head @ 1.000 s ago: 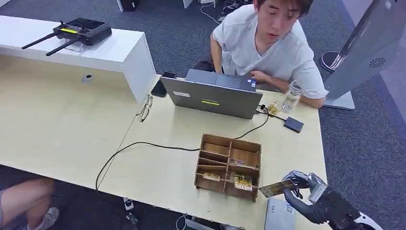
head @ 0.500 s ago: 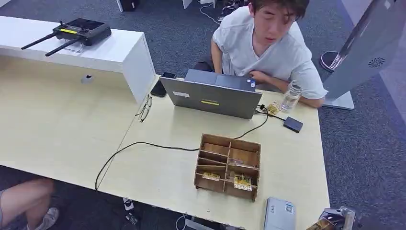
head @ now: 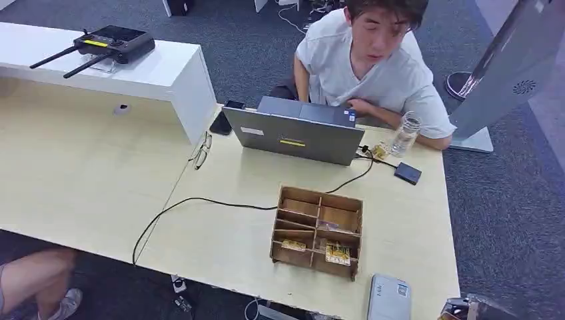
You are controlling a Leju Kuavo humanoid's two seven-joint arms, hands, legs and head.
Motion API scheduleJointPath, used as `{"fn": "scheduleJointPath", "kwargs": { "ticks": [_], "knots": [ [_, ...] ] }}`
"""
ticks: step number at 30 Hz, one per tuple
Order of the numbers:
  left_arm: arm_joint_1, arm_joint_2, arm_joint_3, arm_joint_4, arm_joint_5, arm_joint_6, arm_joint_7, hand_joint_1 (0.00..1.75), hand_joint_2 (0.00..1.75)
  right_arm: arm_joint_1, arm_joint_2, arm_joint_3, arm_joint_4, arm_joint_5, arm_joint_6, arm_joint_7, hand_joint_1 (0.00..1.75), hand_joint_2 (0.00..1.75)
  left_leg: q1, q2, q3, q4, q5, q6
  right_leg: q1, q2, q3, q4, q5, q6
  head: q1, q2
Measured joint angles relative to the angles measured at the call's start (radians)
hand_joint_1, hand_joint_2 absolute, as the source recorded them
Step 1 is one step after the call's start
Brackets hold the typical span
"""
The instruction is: Pass the card to the sensor for recognition and then transmit it.
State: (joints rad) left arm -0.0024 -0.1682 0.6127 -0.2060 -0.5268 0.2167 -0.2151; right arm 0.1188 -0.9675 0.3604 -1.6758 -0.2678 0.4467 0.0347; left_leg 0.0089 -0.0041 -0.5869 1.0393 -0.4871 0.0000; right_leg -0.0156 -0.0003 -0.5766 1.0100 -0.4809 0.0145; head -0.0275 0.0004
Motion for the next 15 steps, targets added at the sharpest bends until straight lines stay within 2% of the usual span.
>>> {"fn": "scheduleJointPath", "kwargs": {
  "ticks": [7,15],
  "knots": [
    [-0.002,0.0,0.0,0.0,-0.004,0.004,0.003,0.0,0.0,-0.063,0.051,0.091,0.018,0.013,-0.035,0.0,1.75,1.75,0.0,0.0,0.0,0.0,0.0,0.0,0.0,0.0,0.0,0.0,0.0,0.0,0.0,0.0],
    [-0.003,0.0,0.0,0.0,-0.009,0.005,0.003,0.0,0.0,-0.107,0.09,0.147,0.038,0.019,-0.053,0.017,1.75,1.75,0.0,0.0,0.0,0.0,0.0,0.0,0.0,0.0,0.0,0.0,0.0,0.0,0.0,0.0]
  ]
}}
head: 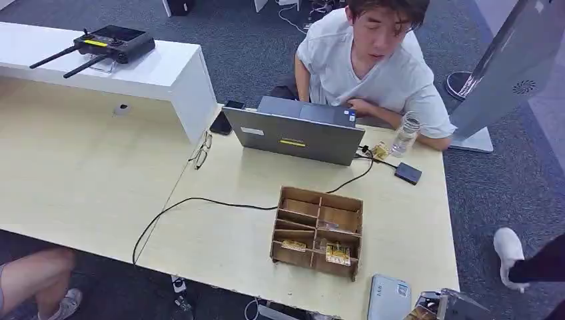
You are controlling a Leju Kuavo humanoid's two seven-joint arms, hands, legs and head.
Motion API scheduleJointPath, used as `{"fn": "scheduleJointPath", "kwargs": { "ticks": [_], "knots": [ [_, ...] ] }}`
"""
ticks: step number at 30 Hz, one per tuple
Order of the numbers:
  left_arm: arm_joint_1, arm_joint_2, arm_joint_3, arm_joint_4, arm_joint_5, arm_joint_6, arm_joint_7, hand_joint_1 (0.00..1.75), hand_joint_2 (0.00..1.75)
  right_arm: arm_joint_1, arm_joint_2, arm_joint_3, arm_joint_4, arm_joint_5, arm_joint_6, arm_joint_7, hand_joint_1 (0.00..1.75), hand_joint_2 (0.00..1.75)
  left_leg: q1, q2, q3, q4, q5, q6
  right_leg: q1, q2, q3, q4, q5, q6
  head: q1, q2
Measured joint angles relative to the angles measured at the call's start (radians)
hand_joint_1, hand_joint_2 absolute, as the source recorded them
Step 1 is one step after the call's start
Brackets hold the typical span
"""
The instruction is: Pass the card to the sensor for recognition and then transmit it.
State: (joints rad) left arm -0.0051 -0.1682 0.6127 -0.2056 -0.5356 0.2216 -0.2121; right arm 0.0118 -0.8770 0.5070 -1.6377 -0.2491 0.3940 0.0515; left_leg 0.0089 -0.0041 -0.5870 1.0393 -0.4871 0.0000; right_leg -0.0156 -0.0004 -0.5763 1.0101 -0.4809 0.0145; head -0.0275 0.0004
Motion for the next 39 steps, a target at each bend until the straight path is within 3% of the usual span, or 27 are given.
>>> {"fn": "scheduleJointPath", "kwargs": {
  "ticks": [9,22,27,39],
  "knots": [
    [-0.002,0.0,0.0,0.0,-0.01,0.0,0.002,0.0,0.0,-0.054,0.096,0.078,0.066,0.031,-0.054,0.022,1.75,1.75,0.0,0.0,0.0,0.0,0.0,0.0,0.0,0.0,0.0,0.0,0.0,0.0,0.0,0.0],
    [-0.002,0.0,0.0,0.0,-0.015,0.001,0.003,0.0,0.0,-0.097,0.18,0.14,0.135,0.088,-0.148,0.049,1.75,1.75,0.0,0.0,0.0,0.0,0.0,0.0,0.0,0.0,0.0,0.0,0.0,0.0,0.0,0.0],
    [-0.002,0.0,0.0,0.0,-0.017,0.001,0.003,0.0,0.0,-0.098,0.198,0.155,0.154,0.147,-0.188,0.053,1.75,1.75,0.0,0.0,0.0,0.0,0.0,0.0,0.0,0.0,0.0,0.0,0.0,0.0,0.0,0.0],
    [-0.002,0.0,-0.001,0.0,-0.02,0.0,0.003,0.0,0.0,-0.099,0.203,0.155,0.172,0.164,-0.195,0.053,1.75,1.75,0.0,0.0,0.001,0.0,0.0,0.0,0.0,0.0,0.001,0.0,0.0,0.0,0.0,0.0]
  ]
}}
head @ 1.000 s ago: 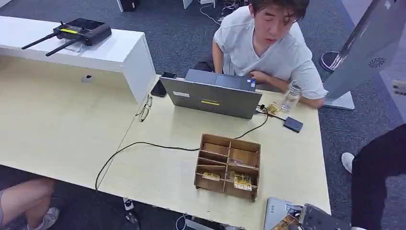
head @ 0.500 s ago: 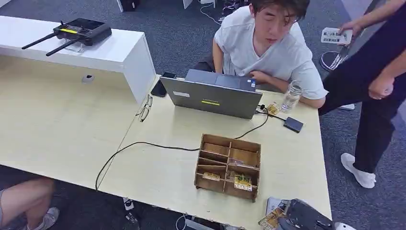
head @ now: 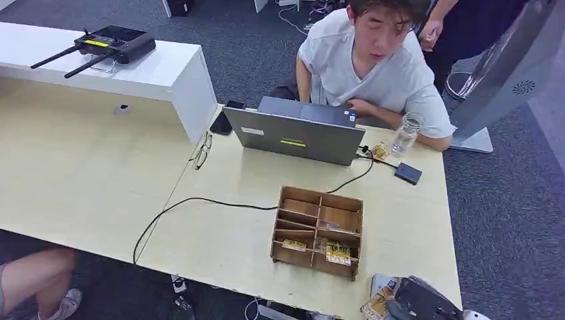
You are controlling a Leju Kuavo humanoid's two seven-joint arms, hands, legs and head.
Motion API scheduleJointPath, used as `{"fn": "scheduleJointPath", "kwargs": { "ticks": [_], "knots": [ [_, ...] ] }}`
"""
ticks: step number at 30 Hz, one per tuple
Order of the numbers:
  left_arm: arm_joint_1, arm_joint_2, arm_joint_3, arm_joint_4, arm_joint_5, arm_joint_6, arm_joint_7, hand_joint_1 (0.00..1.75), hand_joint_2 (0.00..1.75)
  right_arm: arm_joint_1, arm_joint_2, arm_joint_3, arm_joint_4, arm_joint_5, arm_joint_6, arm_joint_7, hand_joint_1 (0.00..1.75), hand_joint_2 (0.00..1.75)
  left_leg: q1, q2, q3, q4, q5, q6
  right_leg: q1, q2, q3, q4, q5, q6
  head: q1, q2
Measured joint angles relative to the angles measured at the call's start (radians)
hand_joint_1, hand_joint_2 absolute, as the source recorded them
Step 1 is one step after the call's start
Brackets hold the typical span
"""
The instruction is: Pass the card to the sensor for recognition and then transmit it.
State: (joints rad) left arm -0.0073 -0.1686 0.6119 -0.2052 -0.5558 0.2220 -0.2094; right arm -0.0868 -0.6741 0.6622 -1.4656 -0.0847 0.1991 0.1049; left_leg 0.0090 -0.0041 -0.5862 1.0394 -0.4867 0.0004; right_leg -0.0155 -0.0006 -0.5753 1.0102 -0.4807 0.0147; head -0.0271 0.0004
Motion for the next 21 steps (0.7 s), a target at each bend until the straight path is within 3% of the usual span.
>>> {"fn": "scheduleJointPath", "kwargs": {
  "ticks": [21],
  "knots": [
    [0.0,-0.002,0.0,0.0,0.002,0.002,0.0,0.0,0.0,0.008,0.0,-0.068,0.0,0.099,-0.008,0.0,1.75,1.75,0.0,0.0,0.0,0.0,0.0,0.0,0.0,0.0,0.0,0.0,0.0,0.0,0.0,0.0]
  ]
}}
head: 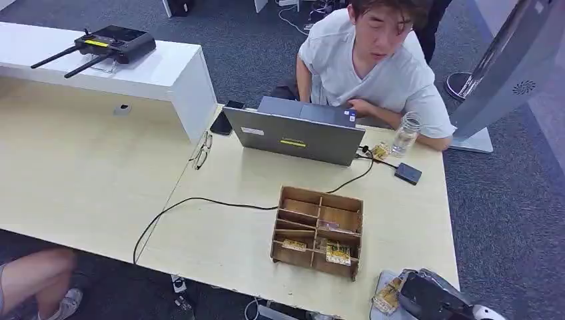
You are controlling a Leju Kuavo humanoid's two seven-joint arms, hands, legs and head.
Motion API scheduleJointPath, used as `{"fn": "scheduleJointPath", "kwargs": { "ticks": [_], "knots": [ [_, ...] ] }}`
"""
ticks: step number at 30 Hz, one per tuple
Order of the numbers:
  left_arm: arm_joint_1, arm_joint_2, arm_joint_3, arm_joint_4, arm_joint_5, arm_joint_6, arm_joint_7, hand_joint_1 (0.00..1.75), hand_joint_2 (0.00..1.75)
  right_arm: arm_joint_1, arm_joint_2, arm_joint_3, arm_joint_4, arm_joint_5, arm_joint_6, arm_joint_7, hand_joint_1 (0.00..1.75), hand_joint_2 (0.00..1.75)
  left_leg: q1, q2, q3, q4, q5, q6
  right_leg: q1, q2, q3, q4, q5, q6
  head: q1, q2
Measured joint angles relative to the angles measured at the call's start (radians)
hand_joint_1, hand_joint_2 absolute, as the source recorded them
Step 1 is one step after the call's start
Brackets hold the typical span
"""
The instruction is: Pass the card to the sensor for recognition and then transmit it.
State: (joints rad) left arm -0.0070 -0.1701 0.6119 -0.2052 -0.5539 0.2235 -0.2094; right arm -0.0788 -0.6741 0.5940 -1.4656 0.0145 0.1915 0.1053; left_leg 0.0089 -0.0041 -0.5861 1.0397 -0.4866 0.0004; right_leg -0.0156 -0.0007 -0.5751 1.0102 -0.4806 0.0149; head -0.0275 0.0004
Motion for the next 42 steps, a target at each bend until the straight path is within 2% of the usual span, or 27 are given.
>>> {"fn": "scheduleJointPath", "kwargs": {
  "ticks": [12,23,37,42],
  "knots": [
    [0.0,-0.006,0.0,0.0,0.002,0.0,0.0,0.0,0.0,-0.003,0.0,-0.013,-0.003,0.089,-0.002,0.009,1.75,1.75,0.0,0.0,0.0,0.0,0.0,0.0,0.0,0.0,0.0,0.0,0.0,0.0,0.0,0.0],
    [0.0,-0.006,0.0,0.0,0.003,0.0,0.0,0.0,0.0,-0.013,0.009,0.003,-0.014,0.283,-0.031,0.042,1.75,1.75,0.0,0.0,0.0,0.0,0.0,0.0,0.0,0.0,0.001,0.0,0.0,0.0,0.0,0.0],
    [0.0,-0.007,0.0,0.0,0.003,0.0,0.0,0.0,0.0,-0.025,0.035,0.028,-0.013,0.36,-0.037,0.056,1.75,1.75,0.0,0.0,0.0,0.0,0.0,0.0,0.0,0.0,0.001,0.0,0.0,0.0,0.0,0.0],
    [0.0,-0.008,0.0,0.0,0.003,-0.001,0.0,0.0,0.0,-0.027,0.045,0.035,-0.013,0.423,-0.055,0.076,1.75,1.75,0.0,0.0,0.0,0.0,0.0,0.0,0.0,0.0,0.001,0.0,0.0,0.0,0.0,0.0]
  ]
}}
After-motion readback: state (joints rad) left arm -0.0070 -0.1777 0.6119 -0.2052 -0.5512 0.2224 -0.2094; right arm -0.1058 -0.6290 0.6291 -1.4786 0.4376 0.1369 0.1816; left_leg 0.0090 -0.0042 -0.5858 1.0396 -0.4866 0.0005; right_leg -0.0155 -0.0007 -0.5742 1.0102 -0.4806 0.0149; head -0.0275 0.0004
